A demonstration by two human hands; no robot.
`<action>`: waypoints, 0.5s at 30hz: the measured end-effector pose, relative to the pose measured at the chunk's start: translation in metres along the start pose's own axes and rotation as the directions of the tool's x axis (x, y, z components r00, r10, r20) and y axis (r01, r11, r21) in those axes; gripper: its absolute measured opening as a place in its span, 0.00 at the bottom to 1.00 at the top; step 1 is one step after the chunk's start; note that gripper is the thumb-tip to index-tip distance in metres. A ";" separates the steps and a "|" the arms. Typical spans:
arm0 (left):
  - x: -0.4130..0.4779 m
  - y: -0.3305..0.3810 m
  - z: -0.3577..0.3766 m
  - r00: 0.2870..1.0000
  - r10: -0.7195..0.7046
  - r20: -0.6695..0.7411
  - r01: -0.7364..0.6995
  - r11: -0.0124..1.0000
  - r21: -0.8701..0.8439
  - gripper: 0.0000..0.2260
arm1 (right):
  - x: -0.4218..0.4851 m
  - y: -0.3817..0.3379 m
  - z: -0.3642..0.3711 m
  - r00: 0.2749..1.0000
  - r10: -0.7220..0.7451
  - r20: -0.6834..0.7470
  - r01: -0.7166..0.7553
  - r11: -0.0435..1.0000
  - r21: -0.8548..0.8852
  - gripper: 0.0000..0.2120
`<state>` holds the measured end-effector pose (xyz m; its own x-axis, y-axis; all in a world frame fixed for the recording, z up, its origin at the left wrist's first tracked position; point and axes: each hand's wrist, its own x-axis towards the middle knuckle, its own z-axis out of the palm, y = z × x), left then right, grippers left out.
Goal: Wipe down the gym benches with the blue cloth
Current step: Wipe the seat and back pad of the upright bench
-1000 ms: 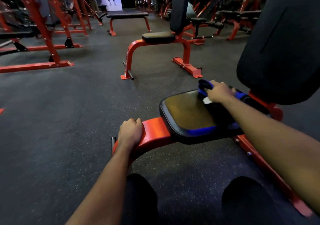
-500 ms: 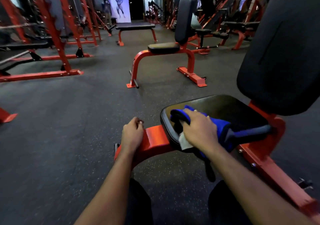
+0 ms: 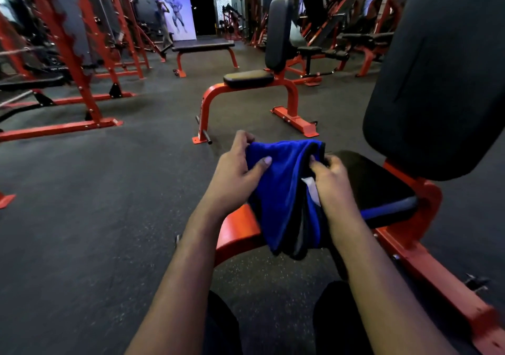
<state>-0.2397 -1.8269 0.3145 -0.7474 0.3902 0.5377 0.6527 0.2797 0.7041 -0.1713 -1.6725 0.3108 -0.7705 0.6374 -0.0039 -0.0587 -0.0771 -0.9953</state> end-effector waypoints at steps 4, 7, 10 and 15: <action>0.008 -0.012 0.014 0.984 -0.114 0.135 0.087 0.978 0.187 0.16 | 0.002 0.018 -0.011 0.979 0.055 -0.194 -0.099 0.969 -0.224 0.07; 0.004 -0.034 0.036 0.976 -0.139 0.170 0.089 0.958 0.273 0.18 | -0.015 0.029 -0.015 0.892 -0.115 -0.438 -0.070 0.920 -0.385 0.08; 0.000 -0.047 0.044 0.985 -0.113 0.130 0.085 0.976 0.201 0.13 | -0.039 0.045 0.002 0.762 -0.497 -0.416 0.220 0.802 -0.555 0.15; 0.017 -0.083 0.037 0.960 -0.224 0.165 0.195 0.965 0.172 0.14 | -0.045 0.080 0.054 0.907 -0.403 -0.125 0.115 0.522 -0.845 0.31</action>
<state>-0.3021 -1.8111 0.2479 -0.8435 0.4572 0.2821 0.5054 0.4974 0.7051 -0.1753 -1.7485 0.2364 -0.5953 0.7050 0.3854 0.4174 0.6812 -0.6015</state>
